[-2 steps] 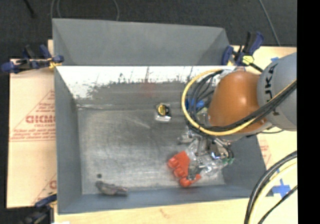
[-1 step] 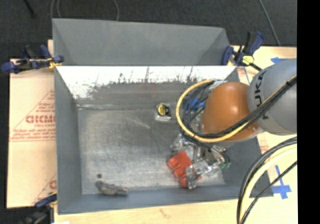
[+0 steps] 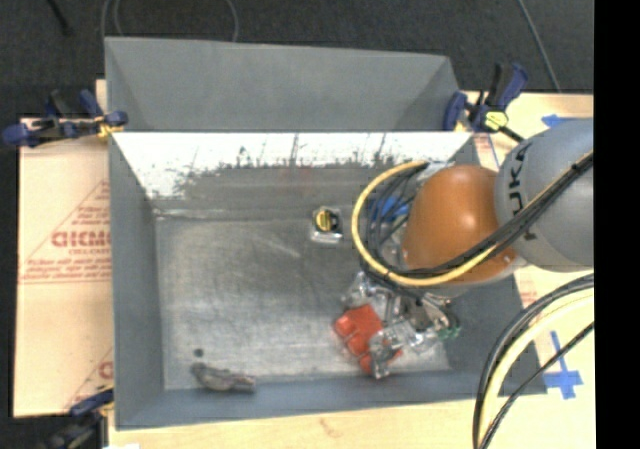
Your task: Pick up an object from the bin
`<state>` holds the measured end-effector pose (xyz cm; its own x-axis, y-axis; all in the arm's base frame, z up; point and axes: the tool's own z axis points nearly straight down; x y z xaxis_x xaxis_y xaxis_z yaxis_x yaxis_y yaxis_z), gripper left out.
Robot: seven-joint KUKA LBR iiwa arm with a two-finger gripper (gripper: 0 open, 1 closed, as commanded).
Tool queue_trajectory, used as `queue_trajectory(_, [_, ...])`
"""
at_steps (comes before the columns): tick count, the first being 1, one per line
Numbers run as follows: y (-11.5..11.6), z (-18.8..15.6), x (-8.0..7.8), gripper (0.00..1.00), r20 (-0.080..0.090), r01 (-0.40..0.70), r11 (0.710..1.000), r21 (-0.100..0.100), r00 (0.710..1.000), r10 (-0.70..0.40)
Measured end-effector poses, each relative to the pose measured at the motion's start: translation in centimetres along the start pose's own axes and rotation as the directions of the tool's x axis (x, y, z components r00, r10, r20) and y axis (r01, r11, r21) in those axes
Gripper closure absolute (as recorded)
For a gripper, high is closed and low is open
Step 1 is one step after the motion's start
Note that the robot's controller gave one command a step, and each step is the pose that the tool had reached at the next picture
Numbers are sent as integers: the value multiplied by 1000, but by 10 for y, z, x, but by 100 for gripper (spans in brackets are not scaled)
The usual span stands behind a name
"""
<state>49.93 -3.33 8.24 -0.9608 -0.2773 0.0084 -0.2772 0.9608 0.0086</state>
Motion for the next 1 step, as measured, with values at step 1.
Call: queue_trajectory(1, [23,-131,-13,100,19,5,1000,13,1000,-5])
